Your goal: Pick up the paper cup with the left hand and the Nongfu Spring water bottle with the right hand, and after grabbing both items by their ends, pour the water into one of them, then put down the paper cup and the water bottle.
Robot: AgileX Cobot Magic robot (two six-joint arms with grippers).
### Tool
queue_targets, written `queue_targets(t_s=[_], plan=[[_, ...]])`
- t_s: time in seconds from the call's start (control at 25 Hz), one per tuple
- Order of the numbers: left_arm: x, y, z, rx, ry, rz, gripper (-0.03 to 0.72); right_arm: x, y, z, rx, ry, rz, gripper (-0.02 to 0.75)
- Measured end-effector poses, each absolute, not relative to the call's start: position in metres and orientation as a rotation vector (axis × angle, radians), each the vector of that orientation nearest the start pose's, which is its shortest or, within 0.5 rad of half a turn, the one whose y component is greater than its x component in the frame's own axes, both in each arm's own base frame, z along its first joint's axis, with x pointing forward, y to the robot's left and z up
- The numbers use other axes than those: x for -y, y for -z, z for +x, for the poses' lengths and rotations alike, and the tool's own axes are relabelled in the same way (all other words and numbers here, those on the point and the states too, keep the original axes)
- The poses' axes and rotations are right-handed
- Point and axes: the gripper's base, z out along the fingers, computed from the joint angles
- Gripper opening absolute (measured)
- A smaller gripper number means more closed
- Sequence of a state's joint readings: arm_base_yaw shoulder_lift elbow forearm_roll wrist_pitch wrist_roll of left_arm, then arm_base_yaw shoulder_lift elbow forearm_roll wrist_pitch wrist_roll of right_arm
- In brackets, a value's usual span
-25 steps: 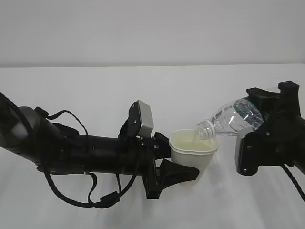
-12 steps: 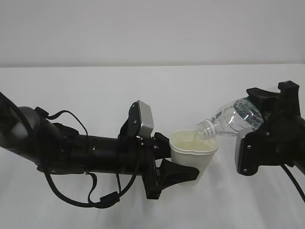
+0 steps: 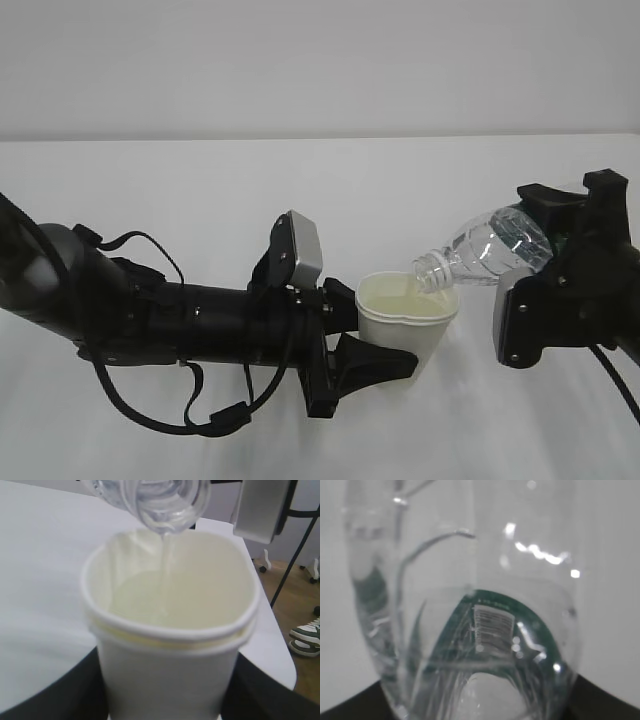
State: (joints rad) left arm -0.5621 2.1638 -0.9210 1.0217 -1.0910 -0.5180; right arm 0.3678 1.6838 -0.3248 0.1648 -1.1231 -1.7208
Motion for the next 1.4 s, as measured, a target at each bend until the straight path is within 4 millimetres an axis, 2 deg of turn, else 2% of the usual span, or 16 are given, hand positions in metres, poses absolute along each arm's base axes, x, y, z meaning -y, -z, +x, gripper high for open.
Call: queue_targets(t_s=[0.48, 1.0, 1.2, 1.4], plan=[[0.2536, -0.0935, 0.2734, -1.563, 1.113, 1.189, 0.417, -0.0788, -0.1522, 0.2418, -1.083, 1.052, -1.495, 0.378], [0.2536, -0.0933, 0.2734, -1.564, 1.112, 1.189, 0.417, -0.0788, -0.1522, 0.2418, -1.173, 0.951, -1.394, 0.377], [0.2536, -0.0932, 0.2735, -1.566, 1.111, 1.19, 0.416, -0.0788, -0.1522, 0.2418, -1.232, 0.878, -1.321, 0.377], [0.2535, -0.0932, 0.2736, -1.566, 1.11, 1.187, 0.416, -0.0788, -0.1522, 0.2418, -1.347, 0.724, -1.162, 0.377]])
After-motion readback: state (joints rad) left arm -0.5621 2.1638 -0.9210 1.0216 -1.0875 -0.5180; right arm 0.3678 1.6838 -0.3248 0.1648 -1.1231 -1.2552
